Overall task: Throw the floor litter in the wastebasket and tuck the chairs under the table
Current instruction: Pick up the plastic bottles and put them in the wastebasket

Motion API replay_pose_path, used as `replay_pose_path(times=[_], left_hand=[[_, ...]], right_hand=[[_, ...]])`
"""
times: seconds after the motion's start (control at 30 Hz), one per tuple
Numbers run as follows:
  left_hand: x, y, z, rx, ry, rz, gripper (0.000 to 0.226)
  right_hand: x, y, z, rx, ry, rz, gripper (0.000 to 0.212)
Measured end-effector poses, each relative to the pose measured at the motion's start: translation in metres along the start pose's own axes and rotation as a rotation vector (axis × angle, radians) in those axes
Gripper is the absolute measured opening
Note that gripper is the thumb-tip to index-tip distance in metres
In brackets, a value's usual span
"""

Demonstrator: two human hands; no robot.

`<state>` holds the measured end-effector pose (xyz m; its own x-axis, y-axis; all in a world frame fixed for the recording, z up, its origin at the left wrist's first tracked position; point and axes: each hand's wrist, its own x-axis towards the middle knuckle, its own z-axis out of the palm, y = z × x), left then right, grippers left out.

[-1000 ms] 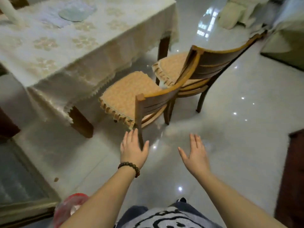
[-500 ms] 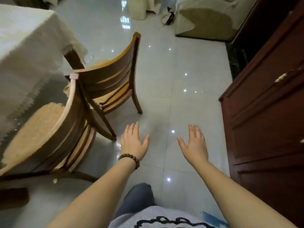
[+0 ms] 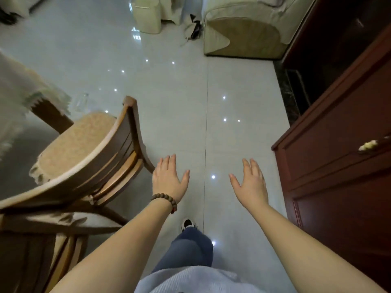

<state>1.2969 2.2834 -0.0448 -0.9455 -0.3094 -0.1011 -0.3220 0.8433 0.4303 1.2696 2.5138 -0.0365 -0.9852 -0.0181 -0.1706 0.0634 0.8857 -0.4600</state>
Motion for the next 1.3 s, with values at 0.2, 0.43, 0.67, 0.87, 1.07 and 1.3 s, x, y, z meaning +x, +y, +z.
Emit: replay_pose_path(times=[0.2,0.43,0.67,0.87,1.07,1.3], left_hand=[[0.133,0.045,-0.027,-0.042,0.019,0.019,0.068],[0.267,0.078,-0.025,-0.038,0.034,-0.046,0.068],[0.426,0.106,-0.011,-0.021,0.103,-0.251,0.068],[0.531,0.129,-0.021,-0.071,0.192,-0.468,0.067],[0.590,0.097,-0.038,-0.094,0.257,-0.697,0.068],[0.665,0.003,-0.059,-0.140,0.355,-0.905,0.067]], right_hand=[[0.129,-0.031,-0.034,0.004,0.038,-0.023,0.068],[0.283,-0.052,-0.043,0.002,0.000,-0.069,0.068],[0.487,-0.084,-0.056,-0.021,-0.100,-0.221,0.066],[0.636,-0.135,-0.075,-0.073,-0.190,-0.383,0.066],[0.722,-0.220,-0.044,-0.119,-0.325,-0.571,0.066],[0.796,-0.350,0.039,-0.156,-0.451,-0.787,0.064]])
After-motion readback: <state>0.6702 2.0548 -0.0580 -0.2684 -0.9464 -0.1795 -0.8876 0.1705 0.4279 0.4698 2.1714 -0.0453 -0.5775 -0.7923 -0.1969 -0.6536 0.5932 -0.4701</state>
